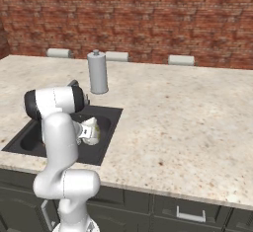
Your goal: Pick the teapot and jug and place them in the sink. Then turn on the water.
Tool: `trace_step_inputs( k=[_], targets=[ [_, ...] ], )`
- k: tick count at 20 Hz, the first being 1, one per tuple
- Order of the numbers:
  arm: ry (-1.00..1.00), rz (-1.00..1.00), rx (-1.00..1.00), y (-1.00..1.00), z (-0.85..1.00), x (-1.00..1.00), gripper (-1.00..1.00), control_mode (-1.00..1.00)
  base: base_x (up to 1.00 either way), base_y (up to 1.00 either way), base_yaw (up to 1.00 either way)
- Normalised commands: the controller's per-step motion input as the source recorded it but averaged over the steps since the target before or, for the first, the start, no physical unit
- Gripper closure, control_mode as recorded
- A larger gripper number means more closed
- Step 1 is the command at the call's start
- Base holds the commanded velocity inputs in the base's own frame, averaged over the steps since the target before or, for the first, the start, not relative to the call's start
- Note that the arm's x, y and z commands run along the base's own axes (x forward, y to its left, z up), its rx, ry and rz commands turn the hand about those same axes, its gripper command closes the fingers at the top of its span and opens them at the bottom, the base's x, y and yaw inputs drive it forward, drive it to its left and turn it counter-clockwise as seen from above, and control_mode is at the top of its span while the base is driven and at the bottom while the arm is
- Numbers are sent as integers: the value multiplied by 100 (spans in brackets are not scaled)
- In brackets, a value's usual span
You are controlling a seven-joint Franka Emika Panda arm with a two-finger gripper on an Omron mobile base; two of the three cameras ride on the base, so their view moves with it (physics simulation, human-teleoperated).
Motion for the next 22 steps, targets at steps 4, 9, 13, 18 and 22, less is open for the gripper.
trace_step_inputs(
  k=[4, 9, 13, 18, 22],
  targets=[
    [0, 0, 0, 0, 0, 0, -100, -100, 0, 0, 0],
    [0, 0, 0, 0, 0, 0, -100, -100, 0, 0, 0],
    [1, 0, 0, 0, 3, 0, -100, -100, 0, 0, 0],
    [3, 0, 0, 0, 20, -3, -100, -100, 0, 0, 0],
    [4, 0, 0, 0, 30, -24, -100, -100, 0, 0, 0]
  ],
)
